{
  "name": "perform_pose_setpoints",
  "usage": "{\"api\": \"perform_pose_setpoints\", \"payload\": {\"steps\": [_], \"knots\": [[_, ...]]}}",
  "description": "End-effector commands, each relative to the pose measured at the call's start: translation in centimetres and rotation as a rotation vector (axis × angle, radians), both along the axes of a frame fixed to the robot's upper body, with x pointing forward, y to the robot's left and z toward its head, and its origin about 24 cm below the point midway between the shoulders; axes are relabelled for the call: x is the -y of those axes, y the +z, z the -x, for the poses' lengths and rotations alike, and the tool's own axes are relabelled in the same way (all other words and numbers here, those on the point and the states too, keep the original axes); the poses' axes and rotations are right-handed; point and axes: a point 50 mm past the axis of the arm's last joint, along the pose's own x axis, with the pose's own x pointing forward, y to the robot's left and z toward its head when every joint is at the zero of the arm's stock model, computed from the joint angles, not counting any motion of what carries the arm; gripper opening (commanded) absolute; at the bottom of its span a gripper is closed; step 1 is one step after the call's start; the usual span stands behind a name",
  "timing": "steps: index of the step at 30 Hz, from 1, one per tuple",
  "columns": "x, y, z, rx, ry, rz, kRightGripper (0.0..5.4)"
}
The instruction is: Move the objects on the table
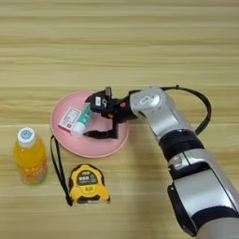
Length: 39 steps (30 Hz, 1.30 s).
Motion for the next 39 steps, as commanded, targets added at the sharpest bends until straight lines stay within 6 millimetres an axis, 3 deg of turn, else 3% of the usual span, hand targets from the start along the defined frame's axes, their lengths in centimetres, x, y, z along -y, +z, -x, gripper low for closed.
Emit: {"api": "perform_pose_setpoints", "payload": {"steps": [1,12,32,39], "knots": [[-0.6,4.0,-1.9,0.155,0.015,-0.024,5.37],[-1.0,4.0,-2.0,0.153,0.026,-0.028,5.37],[-1.1,1.9,-2.3,-0.083,0.010,0.042,5.37],[-0.7,1.7,-2.3,-0.089,-0.010,0.044,4.66]]}}
